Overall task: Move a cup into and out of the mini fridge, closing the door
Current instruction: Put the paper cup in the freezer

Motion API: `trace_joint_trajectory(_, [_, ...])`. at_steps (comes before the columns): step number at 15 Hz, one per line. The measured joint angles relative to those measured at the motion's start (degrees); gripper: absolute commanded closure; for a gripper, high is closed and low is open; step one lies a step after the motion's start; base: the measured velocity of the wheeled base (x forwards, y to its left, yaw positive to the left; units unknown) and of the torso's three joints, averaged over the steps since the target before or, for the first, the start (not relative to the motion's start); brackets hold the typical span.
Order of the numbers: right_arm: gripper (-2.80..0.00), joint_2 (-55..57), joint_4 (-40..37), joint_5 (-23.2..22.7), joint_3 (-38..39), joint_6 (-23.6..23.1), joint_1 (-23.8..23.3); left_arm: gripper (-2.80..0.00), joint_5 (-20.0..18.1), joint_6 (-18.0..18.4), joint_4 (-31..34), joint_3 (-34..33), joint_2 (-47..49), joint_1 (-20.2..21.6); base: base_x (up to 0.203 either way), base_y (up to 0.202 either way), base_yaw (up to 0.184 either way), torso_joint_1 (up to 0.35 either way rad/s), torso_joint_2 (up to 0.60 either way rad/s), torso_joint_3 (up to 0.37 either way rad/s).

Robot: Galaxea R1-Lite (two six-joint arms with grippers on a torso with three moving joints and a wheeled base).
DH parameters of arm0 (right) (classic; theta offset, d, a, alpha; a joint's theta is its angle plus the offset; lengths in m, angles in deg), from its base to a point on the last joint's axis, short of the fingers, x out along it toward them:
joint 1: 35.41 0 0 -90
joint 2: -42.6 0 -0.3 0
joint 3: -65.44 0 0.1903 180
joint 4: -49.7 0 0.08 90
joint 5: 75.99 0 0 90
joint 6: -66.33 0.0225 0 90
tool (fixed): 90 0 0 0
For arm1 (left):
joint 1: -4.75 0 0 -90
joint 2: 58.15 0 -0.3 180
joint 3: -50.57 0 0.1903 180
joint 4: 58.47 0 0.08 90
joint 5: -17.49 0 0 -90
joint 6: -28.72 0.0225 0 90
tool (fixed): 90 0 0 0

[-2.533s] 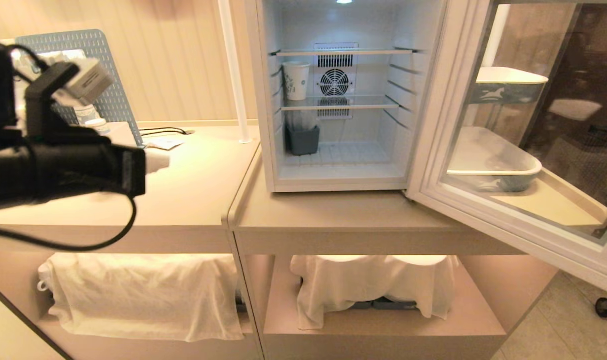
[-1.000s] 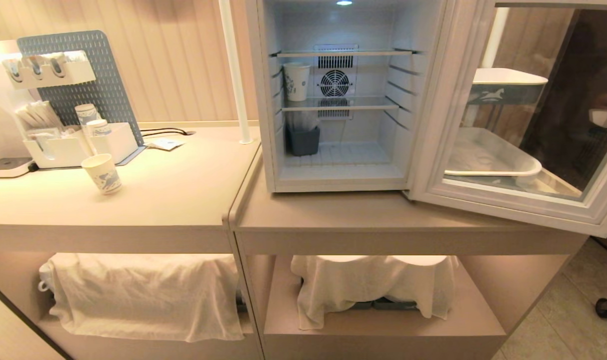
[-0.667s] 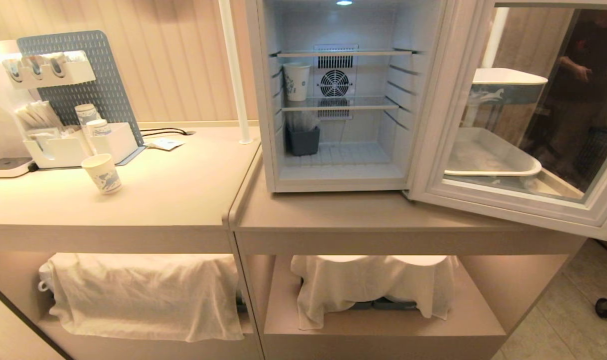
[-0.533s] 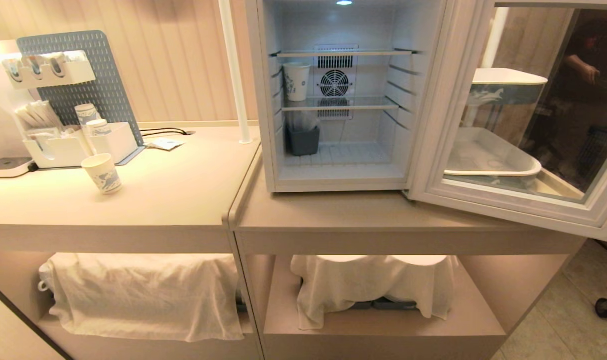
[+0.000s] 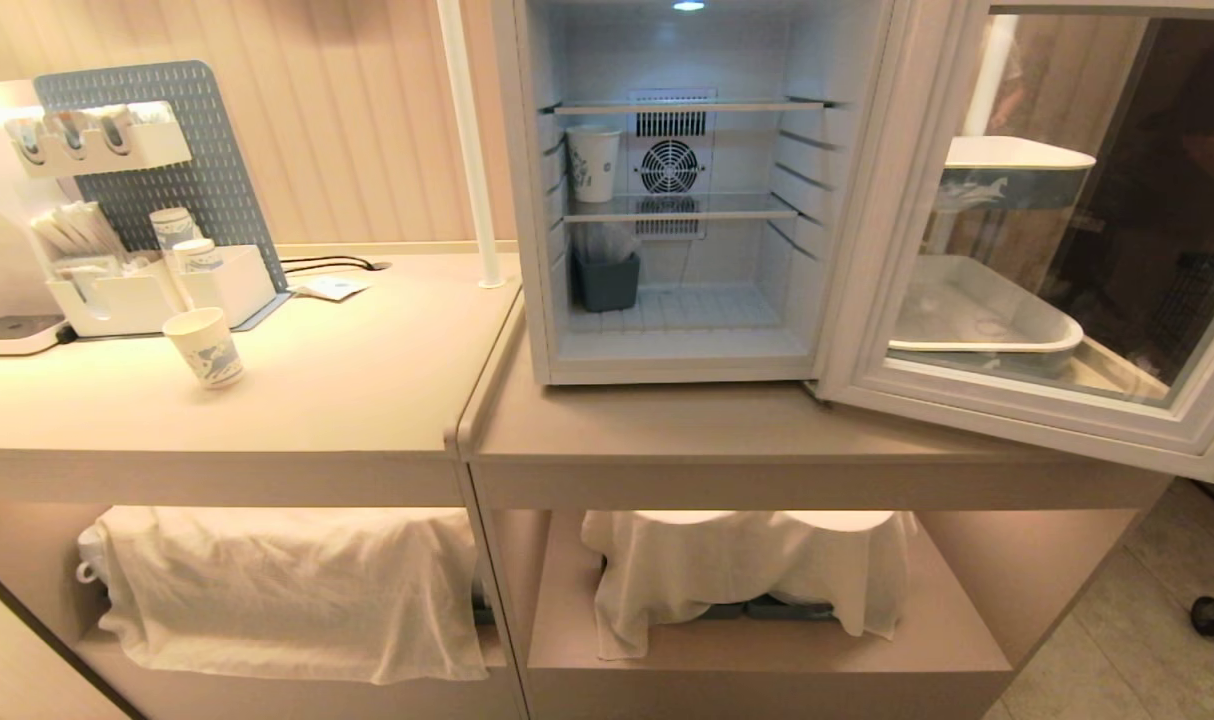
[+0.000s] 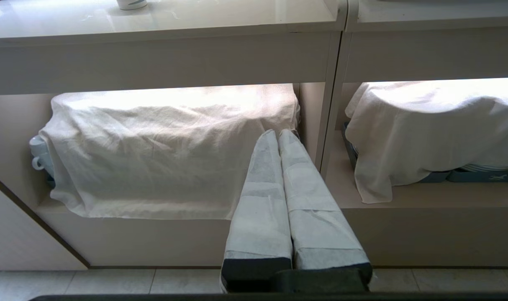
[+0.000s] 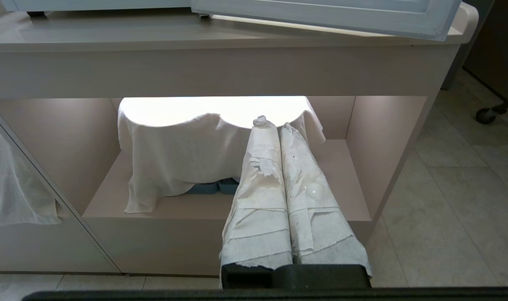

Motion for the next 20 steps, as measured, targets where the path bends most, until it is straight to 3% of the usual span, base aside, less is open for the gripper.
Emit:
trace_joint_trajectory(4, [0.00, 0.00, -0.01, 0.00, 0.00, 0.00, 0.01, 0.00, -0.42, 0.62, 0.00, -0.02, 0.00, 0.00, 0.000, 0.000, 0.000, 0.000, 0.00, 0.000])
trace_joint_trajectory(6, [0.00, 0.00, -0.04, 0.05, -0.02, 0.01, 0.10, 0.00, -0.04, -1.54, -0.09, -0.02, 0.00, 0.15, 0.001, 0.044, -0.003, 0.003, 0.00, -0.001])
trace_joint_trajectory(20, [0.00, 0.00, 0.01, -0.08, 0.00, 0.00, 0.01, 0.00, 0.06, -1.98, -0.29, -0.02, 0.01, 0.00, 0.000, 0.189, 0.000, 0.003, 0.00, 0.003])
